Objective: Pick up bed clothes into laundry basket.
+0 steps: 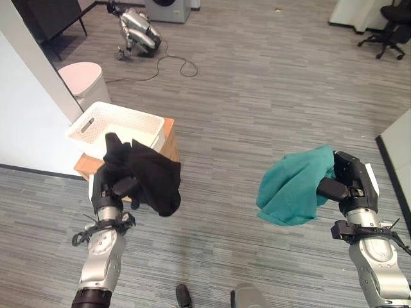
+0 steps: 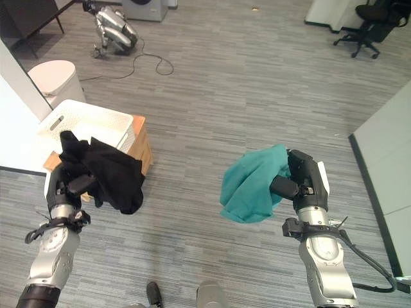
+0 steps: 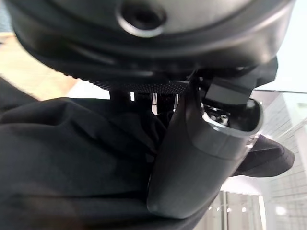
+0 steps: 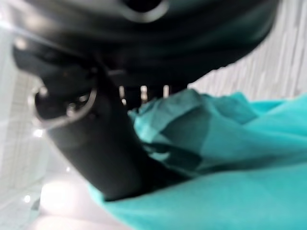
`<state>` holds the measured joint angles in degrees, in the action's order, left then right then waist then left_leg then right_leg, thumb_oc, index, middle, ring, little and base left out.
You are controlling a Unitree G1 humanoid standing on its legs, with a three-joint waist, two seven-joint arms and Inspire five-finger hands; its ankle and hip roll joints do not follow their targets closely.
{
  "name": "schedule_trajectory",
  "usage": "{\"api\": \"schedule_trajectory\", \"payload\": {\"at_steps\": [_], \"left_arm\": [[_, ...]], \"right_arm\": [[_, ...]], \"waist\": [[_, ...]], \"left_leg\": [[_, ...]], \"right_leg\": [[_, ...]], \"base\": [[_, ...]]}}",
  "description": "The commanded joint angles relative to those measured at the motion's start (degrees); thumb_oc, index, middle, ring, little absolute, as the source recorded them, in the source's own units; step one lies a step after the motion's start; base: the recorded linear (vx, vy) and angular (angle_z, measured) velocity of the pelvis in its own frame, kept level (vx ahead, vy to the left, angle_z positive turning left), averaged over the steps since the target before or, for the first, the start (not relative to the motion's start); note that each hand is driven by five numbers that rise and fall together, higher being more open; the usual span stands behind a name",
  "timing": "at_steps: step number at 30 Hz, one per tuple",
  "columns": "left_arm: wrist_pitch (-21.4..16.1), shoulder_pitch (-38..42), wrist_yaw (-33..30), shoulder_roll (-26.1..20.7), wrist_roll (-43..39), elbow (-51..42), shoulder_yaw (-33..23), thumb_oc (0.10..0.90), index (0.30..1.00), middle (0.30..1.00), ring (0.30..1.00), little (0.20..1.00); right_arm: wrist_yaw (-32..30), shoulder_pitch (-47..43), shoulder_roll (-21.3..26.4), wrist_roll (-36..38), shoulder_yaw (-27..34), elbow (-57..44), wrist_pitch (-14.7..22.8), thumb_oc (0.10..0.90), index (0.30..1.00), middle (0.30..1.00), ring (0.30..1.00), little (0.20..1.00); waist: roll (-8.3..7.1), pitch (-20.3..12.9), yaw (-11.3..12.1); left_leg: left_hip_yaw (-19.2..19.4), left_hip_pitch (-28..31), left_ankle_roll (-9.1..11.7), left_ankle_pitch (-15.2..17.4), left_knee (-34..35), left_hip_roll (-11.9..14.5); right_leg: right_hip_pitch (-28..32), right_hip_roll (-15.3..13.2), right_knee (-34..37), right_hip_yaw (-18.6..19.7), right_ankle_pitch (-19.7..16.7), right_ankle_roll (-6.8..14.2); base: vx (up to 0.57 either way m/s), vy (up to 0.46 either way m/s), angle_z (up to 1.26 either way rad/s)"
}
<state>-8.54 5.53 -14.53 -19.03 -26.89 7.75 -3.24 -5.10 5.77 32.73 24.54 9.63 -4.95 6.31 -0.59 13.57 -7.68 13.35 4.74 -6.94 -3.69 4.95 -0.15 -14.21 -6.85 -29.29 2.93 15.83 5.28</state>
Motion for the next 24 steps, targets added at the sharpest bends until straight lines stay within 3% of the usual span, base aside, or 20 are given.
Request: {"api": "schedule_trajectory", "payload": {"at_steps": [1,3,7,13,14,16,17,18,19,20,21,22,24], "left_arm": [[-6.49,2.97,1.71,-2.26,0.52,-8.38,-1.05,0.4,0.3,0.3,0.3,0.3],[-6.14,3.16,2.28,-1.84,0.8,-7.91,-0.14,0.4,0.3,0.3,0.3,0.3],[-6.52,3.99,2.87,-1.65,1.45,-8.5,0.6,0.4,0.3,0.3,0.3,0.3],[-7.76,6.61,1.52,-2.3,2.35,-10.13,-0.57,0.4,0.3,0.3,0.3,0.3],[-8.68,8.45,0.63,-3.36,2.56,-10.51,-1.4,0.4,0.3,0.3,0.3,0.3],[-9.89,11.3,-0.56,-4.88,2.43,-9.74,-2.2,0.4,0.3,0.3,0.3,0.3],[-9.99,11.6,-0.61,-4.97,2.42,-9.53,-2.16,0.4,0.3,0.3,0.3,0.3],[-10.41,13.21,-0.88,-6.01,2.05,-7.64,-1.78,0.4,0.3,0.3,0.3,0.3],[-10.87,15.13,-1.85,-7.05,0.49,-5.11,-1.68,0.4,0.3,0.3,0.3,0.3],[-11.03,15.83,-2.28,-7.23,-0.13,-4.27,-1.66,0.4,0.3,0.3,0.3,0.3],[-11.06,15.87,-2.27,-7.24,-0.14,-4.23,-1.63,0.4,0.3,0.3,0.3,0.3],[-10.64,17.13,-2.51,-8.13,-0.79,-1.93,-1.55,0.4,0.3,0.3,0.3,0.3],[-10.43,17.57,-2.45,-9.69,-0.48,-0.05,-1.34,0.4,0.3,0.3,0.3,0.3]], "right_arm": [[-1.74,-6.65,0.77,1.51,7.65,-2.23,6.31,0.4,0.3,0.3,0.3,0.3],[-1.85,-5.94,0.47,1.91,8.32,-2.17,6.9,0.4,0.3,0.3,0.3,0.3],[-1.69,-4.34,1.21,1.55,9.81,-2.06,7.01,0.4,0.3,0.3,0.3,0.3],[-0.49,-4.22,3.02,1.65,10.03,-2.41,6.86,0.4,0.3,0.3,0.3,0.3],[-0.03,-5.02,3.9,2.85,9.74,-2.15,7.34,0.4,0.3,0.3,0.3,0.3],[0.35,-6.66,5.68,4.31,8.81,-2.45,7.98,0.4,0.3,0.3,0.3,0.3],[0.4,-6.83,5.71,4.44,8.86,-2.33,8.02,0.4,0.3,0.3,0.3,0.3],[1.06,-7.02,6.15,5.55,8.92,-2.6,8.35,0.4,0.3,0.3,0.3,0.3],[0.9,-6.89,6.57,5.87,8.86,-2.51,8.05,0.4,0.3,0.3,0.3,0.3],[0.71,-6.32,6.55,5.95,9.07,-2.64,7.92,0.4,0.3,0.3,0.3,0.3],[0.71,-6.3,6.53,5.95,9.1,-2.66,7.91,0.4,0.3,0.3,0.3,0.3],[0.51,-5.64,6.39,5.83,9.46,-3.0,7.87,0.4,0.3,0.3,0.3,0.3],[0.28,-4.78,6.7,5.3,9.99,-3.53,7.64,0.4,0.3,0.3,0.3,0.3]], "waist": [[-2.17,-1.89,-0.77],[-2.53,-1.6,-1.83],[-2.9,-1.3,-3.71],[-2.33,-1.71,-4.23],[-1.89,-2.24,-4.31],[-2.39,-1.4,-3.94],[-2.45,-1.18,-4.13],[-2.89,-0.61,-4.19],[-4.0,-0.09,-3.83],[-4.33,-0.05,-4.05],[-4.31,-0.03,-3.98],[-3.96,-0.41,-4.73],[-3.19,-0.99,-5.11]], "left_leg": [[6.42,2.76,9.99,3.17,-0.13,3.27],[5.25,4.96,10.19,5.21,0.0,2.31],[3.57,8.01,10.52,8.5,-1.52,1.11],[1.98,9.36,10.89,10.98,-4.91,1.15],[0.74,8.13,12.46,8.82,-9.93,2.28],[-0.59,2.95,14.57,4.49,-21.12,3.81],[-0.9,2.32,14.75,4.72,-22.2,4.0],[-2.16,-0.23,15.63,2.48,-28.44,4.73],[-0.56,-3.37,16.33,0.47,-34.16,6.26],[2.21,-4.63,16.1,-0.05,-34.53,8.13],[2.25,-4.65,16.1,0.01,-34.61,8.18],[8.1,-6.8,15.72,-0.25,-28.57,12.08],[10.22,-6.43,15.89,-1.75,-21.54,13.25]], "right_leg": [[8.56,-0.07,17.68,0.95,-14.3,3.23],[6.09,0.44,22.0,3.03,-16.32,3.75],[4.32,1.24,24.59,3.1,-19.5,4.85],[5.06,2.28,22.48,0.03,-19.0,3.54],[6.95,3.76,22.27,1.63,-17.4,1.61],[9.62,4.16,22.62,2.02,-16.05,-0.73],[9.64,4.19,22.71,1.8,-16.14,-0.89],[11.25,4.86,22.84,2.31,-15.25,-2.28],[13.79,4.93,22.68,2.24,-13.74,-3.85],[14.91,4.78,22.68,1.9,-13.27,-4.27],[14.91,4.83,22.68,1.94,-13.28,-4.27],[16.73,4.37,23.17,0.97,-12.39,-4.26],[17.36,4.32,23.87,0.96,-11.54,-3.66]], "base": [[0.32,-0.053,0.86],[0.32,-0.087,0.69],[0.24,-0.088,0.24],[0.21,-0.201,0.23],[0.11,-0.275,0.12],[0.12,-0.269,0.23],[0.1,-0.208,0.3],[0.13,-0.308,0.3],[0.21,-0.362,0.43],[0.17,-0.241,0.32],[0.2,-0.093,0.21],[0.21,-0.007,0.03],[0.24,0.061,0.41]]}}
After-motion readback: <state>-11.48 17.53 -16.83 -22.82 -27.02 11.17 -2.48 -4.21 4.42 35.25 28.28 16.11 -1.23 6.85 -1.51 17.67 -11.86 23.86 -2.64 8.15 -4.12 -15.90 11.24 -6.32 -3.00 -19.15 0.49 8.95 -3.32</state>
